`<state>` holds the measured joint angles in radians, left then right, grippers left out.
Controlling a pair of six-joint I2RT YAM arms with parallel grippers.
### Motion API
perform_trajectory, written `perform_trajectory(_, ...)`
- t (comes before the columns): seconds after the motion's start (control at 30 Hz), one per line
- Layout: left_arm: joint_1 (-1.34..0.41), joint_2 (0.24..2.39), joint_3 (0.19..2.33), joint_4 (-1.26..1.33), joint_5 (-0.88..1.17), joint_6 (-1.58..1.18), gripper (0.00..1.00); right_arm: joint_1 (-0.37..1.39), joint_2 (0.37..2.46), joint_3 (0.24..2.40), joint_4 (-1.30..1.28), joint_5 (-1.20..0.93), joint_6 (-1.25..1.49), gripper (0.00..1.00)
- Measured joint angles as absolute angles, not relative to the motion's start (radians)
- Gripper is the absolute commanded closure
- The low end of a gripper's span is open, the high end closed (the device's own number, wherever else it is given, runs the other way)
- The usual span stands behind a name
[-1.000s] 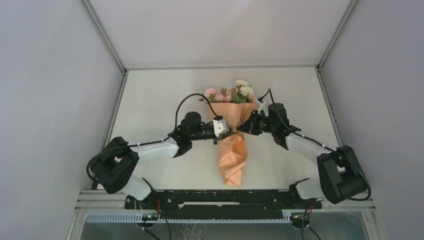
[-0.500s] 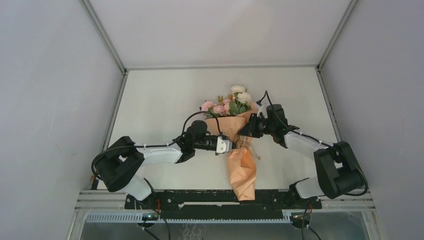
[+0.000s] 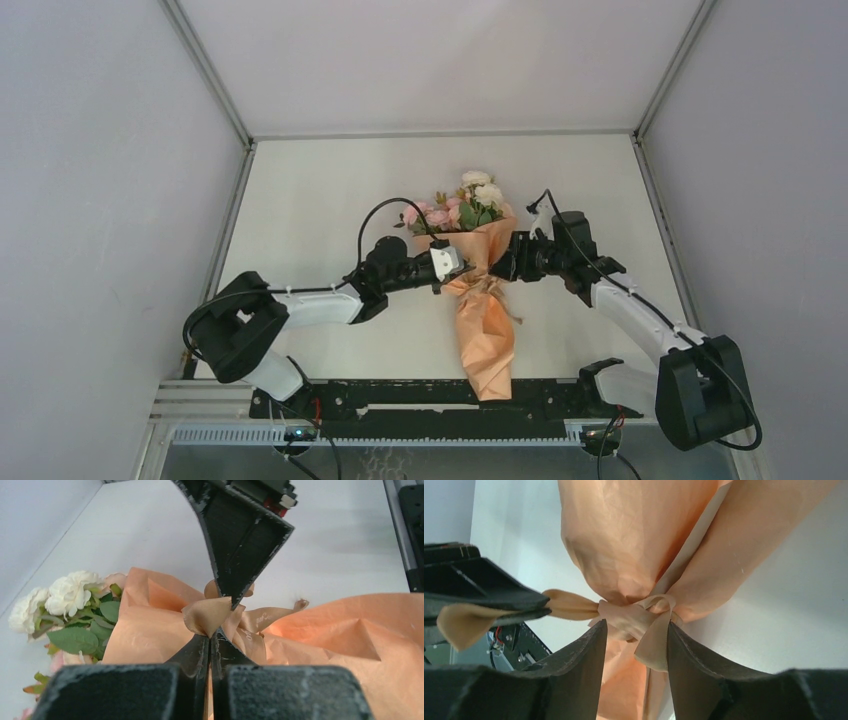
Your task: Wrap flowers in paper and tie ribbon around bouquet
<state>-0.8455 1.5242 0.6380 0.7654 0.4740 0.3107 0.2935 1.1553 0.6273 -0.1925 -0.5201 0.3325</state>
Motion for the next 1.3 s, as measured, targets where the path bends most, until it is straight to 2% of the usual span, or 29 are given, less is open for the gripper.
perform_trajectory(0.13, -0.835, 1.524, 0.638, 0.768, 0.433, 0.274, 0.99, 0.284, 1.135, 0.627, -0.199, -0.532, 0.319, 0.40)
perform_trajectory(0.2, -0.830, 1.524, 0.637, 0.768, 0.409, 0.257, 0.93, 0.274, 1.114, 0.627, -0.204, -0.515, 0.319, 0.40)
perform_trajectory(0.27, -0.825, 1.525, 0.637, 0.768, 0.373, 0.233, 0.80, 0.256, 1.105, 0.628, -0.213, -0.488, 0.319, 0.40)
perform_trajectory(0.3, -0.823, 1.525, 0.636, 0.768, 0.359, 0.227, 0.71, 0.249, 1.108, 0.628, -0.218, -0.478, 0.319, 0.40)
perform_trajectory(0.33, -0.821, 1.525, 0.636, 0.769, 0.339, 0.215, 0.58, 0.241, 1.116, 0.628, -0.225, -0.471, 0.320, 0.40)
perform_trajectory(0.4, -0.817, 1.525, 0.635, 0.768, 0.294, 0.191, 0.43, 0.233, 1.139, 0.628, -0.239, -0.459, 0.322, 0.39)
perform_trajectory(0.67, -0.808, 1.460, 0.581, 0.695, 0.169, 0.146, 0.02, 0.229, 1.161, 0.628, -0.251, -0.450, 0.335, 0.39)
perform_trajectory(0.7, -0.808, 1.437, 0.571, 0.680, 0.160, 0.143, 0.01, 0.229, 1.161, 0.628, -0.251, -0.450, 0.336, 0.39)
perform_trajectory(0.8, -0.808, 1.347, 0.555, 0.607, 0.128, 0.137, 0.00, 0.229, 1.161, 0.628, -0.252, -0.450, 0.338, 0.41)
perform_trajectory(0.83, -0.807, 1.314, 0.555, 0.576, 0.117, 0.139, 0.04, 0.229, 1.161, 0.628, -0.251, -0.451, 0.338, 0.41)
perform_trajectory(0.9, -0.806, 1.261, 0.555, 0.527, 0.110, 0.145, 0.23, 0.229, 1.161, 0.628, -0.251, -0.453, 0.339, 0.43)
perform_trajectory(0.93, -0.805, 1.234, 0.554, 0.496, 0.127, 0.158, 0.39, 0.229, 1.161, 0.628, -0.250, -0.453, 0.339, 0.43)
perform_trajectory(1.0, -0.801, 1.192, 0.545, 0.455, 0.215, 0.186, 0.62, 0.229, 1.161, 0.627, -0.245, -0.455, 0.342, 0.44)
perform_trajectory(1.03, -0.802, 1.182, 0.540, 0.445, 0.256, 0.188, 0.66, 0.229, 1.161, 0.627, -0.242, -0.456, 0.343, 0.44)
perform_trajectory(1.1, -0.809, 1.201, 0.538, 0.432, 0.344, 0.209, 0.66, 0.229, 1.163, 0.627, -0.229, -0.463, 0.347, 0.44)
perform_trajectory(1.3, -0.849, 1.354, 0.538, 0.426, 0.422, 0.231, 0.59, 0.229, 1.168, 0.625, -0.219, -0.473, 0.346, 0.44)
